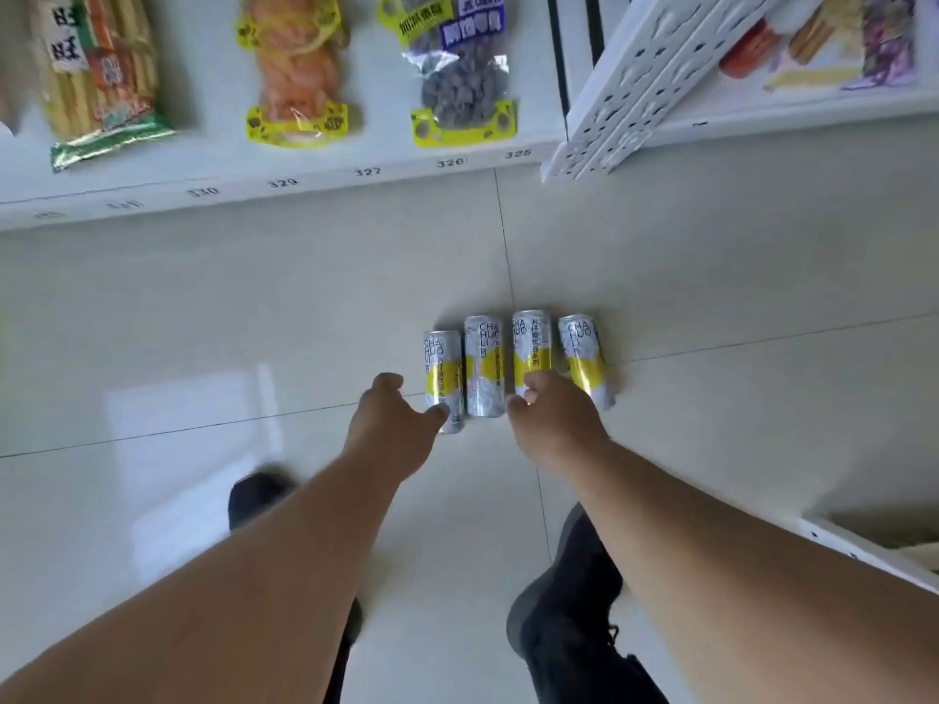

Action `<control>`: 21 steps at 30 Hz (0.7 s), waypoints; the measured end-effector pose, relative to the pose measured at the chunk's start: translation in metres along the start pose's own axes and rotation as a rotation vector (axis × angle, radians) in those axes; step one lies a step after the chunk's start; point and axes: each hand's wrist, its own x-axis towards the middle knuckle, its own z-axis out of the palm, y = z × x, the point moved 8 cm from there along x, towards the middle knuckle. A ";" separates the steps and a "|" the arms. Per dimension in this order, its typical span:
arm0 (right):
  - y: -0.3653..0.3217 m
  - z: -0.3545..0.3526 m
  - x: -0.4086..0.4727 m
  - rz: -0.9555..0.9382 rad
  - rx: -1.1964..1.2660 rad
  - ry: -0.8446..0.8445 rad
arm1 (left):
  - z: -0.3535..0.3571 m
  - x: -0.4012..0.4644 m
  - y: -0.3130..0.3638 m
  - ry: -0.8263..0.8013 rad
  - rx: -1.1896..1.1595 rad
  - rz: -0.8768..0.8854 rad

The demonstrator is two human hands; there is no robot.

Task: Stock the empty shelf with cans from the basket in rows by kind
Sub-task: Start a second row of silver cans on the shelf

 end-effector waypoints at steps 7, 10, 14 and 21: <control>0.005 0.033 0.072 0.012 -0.098 0.193 | 0.056 0.075 -0.012 -0.033 -0.036 -0.007; 0.005 0.041 0.088 0.020 -0.086 0.225 | 0.058 0.090 -0.016 -0.020 -0.024 -0.003; -0.002 0.055 0.093 0.014 -0.034 0.206 | 0.048 0.099 -0.029 -0.044 -0.029 0.012; -0.007 0.068 0.093 0.065 0.050 0.251 | 0.031 0.100 -0.052 -0.058 -0.086 0.003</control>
